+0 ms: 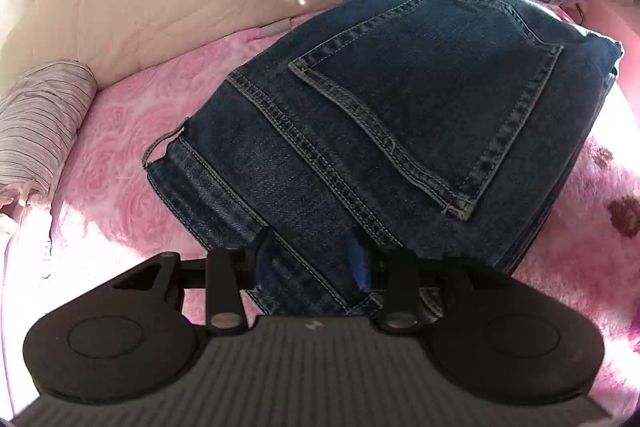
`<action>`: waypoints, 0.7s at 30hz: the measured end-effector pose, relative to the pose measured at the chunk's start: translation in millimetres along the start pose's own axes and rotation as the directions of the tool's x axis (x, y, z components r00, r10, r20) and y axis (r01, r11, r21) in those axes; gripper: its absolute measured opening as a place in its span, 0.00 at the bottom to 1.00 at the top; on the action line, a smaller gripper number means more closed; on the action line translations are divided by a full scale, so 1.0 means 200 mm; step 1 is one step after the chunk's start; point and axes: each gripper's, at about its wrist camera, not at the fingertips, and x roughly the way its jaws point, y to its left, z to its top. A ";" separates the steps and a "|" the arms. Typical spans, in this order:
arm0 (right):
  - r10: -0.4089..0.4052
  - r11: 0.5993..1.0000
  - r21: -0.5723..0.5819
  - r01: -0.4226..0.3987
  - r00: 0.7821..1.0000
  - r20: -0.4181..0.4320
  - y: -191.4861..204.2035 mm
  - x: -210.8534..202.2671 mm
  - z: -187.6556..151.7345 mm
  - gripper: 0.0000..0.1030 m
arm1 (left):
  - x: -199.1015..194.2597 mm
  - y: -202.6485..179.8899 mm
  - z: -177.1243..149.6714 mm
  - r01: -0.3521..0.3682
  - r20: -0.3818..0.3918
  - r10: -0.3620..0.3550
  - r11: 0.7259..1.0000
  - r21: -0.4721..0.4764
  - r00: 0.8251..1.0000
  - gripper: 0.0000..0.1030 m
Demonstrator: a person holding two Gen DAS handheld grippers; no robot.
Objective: Fold clothes
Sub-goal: 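Lay the folded jeans onto the jeans stack and press it flat with both grippers, then open both grippers and withdraw them from the jeans stack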
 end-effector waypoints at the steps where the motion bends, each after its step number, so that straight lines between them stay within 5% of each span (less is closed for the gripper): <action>1: 0.005 1.000 -0.027 -0.005 1.000 0.011 0.03 -0.03 0.02 0.10 | 0.00 -0.01 0.00 -0.004 -0.007 0.004 1.000 -0.001 1.000 0.29; 4: 0.041 0.992 -0.117 -0.037 0.999 0.029 0.09 -0.02 0.09 0.09 | 0.01 -0.04 0.01 -0.020 -0.014 0.020 1.000 -0.001 1.000 0.28; 8: 0.032 0.992 -0.120 -0.038 0.998 -0.059 0.00 0.23 0.06 0.10 | 0.04 -0.07 0.05 -0.032 -0.027 0.033 0.999 0.006 0.999 0.28; 12: 0.008 0.993 -0.113 -0.014 0.999 -0.046 0.03 0.25 0.03 0.30 | 0.01 -0.05 0.07 -0.017 -0.042 0.017 1.000 0.002 0.999 0.28; 17: -0.005 0.971 -0.238 0.020 0.998 0.062 0.13 -0.07 -0.01 0.31 | -0.13 -0.04 0.09 0.040 0.006 -0.040 0.999 -0.025 0.999 0.28; 21: 0.103 0.938 -0.334 -0.097 0.995 0.000 0.21 -0.21 -0.24 0.31 | -0.09 -0.13 0.05 0.099 -0.009 -0.099 0.995 -0.026 0.995 0.28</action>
